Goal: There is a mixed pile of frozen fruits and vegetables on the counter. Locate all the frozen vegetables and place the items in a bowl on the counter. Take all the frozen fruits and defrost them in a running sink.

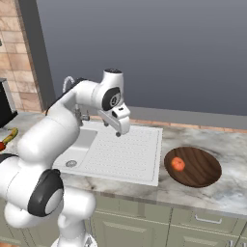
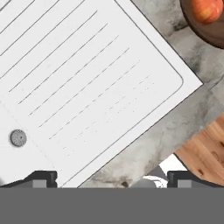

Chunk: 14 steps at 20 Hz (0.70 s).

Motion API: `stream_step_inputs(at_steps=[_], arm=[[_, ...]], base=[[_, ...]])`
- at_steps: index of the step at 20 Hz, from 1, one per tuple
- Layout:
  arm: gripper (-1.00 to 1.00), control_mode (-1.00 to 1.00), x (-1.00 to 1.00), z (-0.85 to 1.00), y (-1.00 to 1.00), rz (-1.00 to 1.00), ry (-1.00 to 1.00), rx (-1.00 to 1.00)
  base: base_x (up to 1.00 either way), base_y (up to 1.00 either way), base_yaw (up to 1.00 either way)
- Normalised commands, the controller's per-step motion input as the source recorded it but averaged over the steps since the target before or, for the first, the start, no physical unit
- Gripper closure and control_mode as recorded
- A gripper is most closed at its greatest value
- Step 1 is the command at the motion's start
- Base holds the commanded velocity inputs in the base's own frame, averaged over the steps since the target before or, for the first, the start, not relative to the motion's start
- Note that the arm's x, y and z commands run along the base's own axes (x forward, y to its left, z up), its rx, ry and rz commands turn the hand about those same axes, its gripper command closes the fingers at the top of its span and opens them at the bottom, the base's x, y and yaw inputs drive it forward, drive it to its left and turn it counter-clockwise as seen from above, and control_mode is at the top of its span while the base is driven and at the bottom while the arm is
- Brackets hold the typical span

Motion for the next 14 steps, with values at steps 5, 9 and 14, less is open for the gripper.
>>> stream_step_inputs(at_steps=[5, 9, 14], arm=[[-1.00, -1.00, -0.16, 0.04, 0.65, 0.15, 0.00, 0.00], [-1.00, -1.00, -0.12, 0.00, 0.67, 0.17, 0.00, 0.00], [-1.00, -1.00, -0.03, 0.00, 0.62, 0.21, 0.00, 0.00]], base=[[0.00, 0.00, 0.00], [0.00, 0.00, 0.00], [0.00, 0.00, 0.00]])
